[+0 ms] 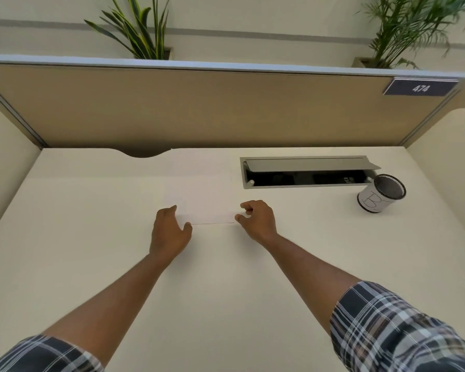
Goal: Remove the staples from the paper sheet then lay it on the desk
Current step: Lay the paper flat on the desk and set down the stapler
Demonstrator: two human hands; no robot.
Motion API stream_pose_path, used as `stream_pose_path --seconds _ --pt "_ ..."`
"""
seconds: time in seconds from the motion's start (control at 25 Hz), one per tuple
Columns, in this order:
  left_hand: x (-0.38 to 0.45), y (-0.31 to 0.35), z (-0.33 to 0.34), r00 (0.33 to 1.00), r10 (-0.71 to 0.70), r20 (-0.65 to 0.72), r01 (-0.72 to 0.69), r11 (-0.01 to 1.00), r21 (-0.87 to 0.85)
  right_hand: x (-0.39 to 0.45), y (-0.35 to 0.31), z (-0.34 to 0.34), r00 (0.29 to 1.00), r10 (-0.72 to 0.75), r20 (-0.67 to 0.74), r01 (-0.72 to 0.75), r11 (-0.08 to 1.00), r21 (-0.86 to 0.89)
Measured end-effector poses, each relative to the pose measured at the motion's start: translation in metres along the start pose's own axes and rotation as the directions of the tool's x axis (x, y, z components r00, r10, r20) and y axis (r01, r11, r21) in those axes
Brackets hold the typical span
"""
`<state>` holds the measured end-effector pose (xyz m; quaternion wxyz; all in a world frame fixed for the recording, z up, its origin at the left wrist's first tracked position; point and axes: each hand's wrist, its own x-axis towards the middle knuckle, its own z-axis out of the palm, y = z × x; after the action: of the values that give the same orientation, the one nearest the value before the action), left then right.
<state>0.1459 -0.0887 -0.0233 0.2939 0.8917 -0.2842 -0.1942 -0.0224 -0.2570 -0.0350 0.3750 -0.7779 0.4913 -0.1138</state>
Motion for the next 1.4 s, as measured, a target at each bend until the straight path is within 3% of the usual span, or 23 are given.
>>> stream_pose_path --seconds 0.56,0.88,1.08,1.4 --pt "-0.166 0.042 0.107 0.906 0.339 0.253 -0.385 0.909 0.161 -0.168 0.113 -0.083 0.984 -0.015 -0.179 0.023 0.999 0.043" --pt "-0.178 0.075 0.167 0.847 0.444 0.292 -0.514 0.823 0.24 -0.177 0.206 -0.155 0.955 0.073 -0.289 -0.121 0.981 -0.154" --pt "-0.167 0.098 0.206 0.828 0.45 0.333 -0.547 0.779 0.308 -0.167 0.237 -0.164 0.983 0.067 -0.172 -0.124 0.929 -0.348" --pt "-0.154 0.111 0.234 0.829 0.495 0.261 -0.56 0.742 0.369 -0.14 0.259 -0.16 0.978 -0.163 -0.13 0.059 0.814 -0.578"
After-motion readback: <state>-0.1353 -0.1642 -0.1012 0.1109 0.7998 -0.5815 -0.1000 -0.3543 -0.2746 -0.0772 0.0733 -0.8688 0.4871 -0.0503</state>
